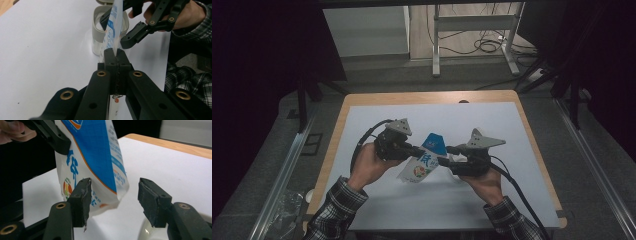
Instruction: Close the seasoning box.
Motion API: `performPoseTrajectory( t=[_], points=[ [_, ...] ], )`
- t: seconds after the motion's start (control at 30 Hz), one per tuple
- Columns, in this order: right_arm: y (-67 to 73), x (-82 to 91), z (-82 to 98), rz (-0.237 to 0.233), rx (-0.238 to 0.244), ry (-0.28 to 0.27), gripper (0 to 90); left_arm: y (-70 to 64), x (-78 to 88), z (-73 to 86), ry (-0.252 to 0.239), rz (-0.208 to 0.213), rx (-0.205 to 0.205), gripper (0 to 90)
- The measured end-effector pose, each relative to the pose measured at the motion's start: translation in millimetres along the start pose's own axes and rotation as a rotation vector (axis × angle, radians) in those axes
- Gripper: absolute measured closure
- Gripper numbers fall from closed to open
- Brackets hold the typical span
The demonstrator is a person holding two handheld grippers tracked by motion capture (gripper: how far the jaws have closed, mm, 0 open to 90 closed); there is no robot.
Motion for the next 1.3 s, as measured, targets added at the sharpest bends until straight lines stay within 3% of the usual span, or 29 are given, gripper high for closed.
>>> performPoseTrajectory(
  t=[0.13, 0.2, 0.37, 0.6, 0.77, 0.87, 0.97, 1.13, 1.2, 1.3],
  points=[
    [5.9, -7.4, -0.9, -0.047, 0.04, 0.023, 55.6, -0.4, 0.6, 2.5, 0.005, 0.002, -0.008, 90.0],
    [8.0, -9.1, 0.1, -0.051, 0.066, 0.041, 68.6, 0.8, 0.4, 6.1, 0.012, -0.006, -0.013, 90.0],
    [12.3, -8.4, -1.7, -0.08, 0.08, 0.035, 89.0, 4.1, 2.8, 11.7, -0.004, -0.007, 0.001, 90.0],
    [16.9, -9.0, -4.8, -0.067, 0.066, 0.042, 90.0, 7.7, 3.6, 19.0, -0.034, -0.024, 0.033, 89.9],
    [20.5, -11.4, -9.0, -0.037, 0.107, 0.045, 90.0, 13.1, 0.2, 30.7, 0.0, -0.091, 0.022, 84.5],
    [21.5, -14.9, -9.7, -0.009, 0.128, 0.051, 90.0, 14.6, -2.9, 33.9, -0.011, -0.116, 0.035, 76.5],
    [16.7, -18.4, -10.5, 0.031, 0.128, 0.059, 90.0, 17.2, -5.0, 39.2, -0.007, -0.163, 0.043, 60.9],
    [11.6, -19.1, -17.1, 0.04, 0.101, 0.043, 90.0, 21.8, -6.1, 48.6, -0.002, -0.232, 0.052, 36.1],
    [11.7, -19.7, -20.7, 0.044, 0.102, 0.035, 90.0, 25.7, -7.4, 58.4, 0.01, -0.284, 0.071, 30.2],
    [13.5, -23.9, -27.5, 0.05, 0.105, 0.025, 90.0, 28.0, -8.7, 68.3, 0.012, -0.314, 0.093, 20.1]
  ],
)
Point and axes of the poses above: each handheld gripper's, and its own axes: x roughly backward along the jaws, z roughly out of its underside, y roughly to its left, the point moved 10 cm from there along -x, roughly forward along the jaws, and after that the axes turned 9 degrees about -x, right-handed, at the moved point
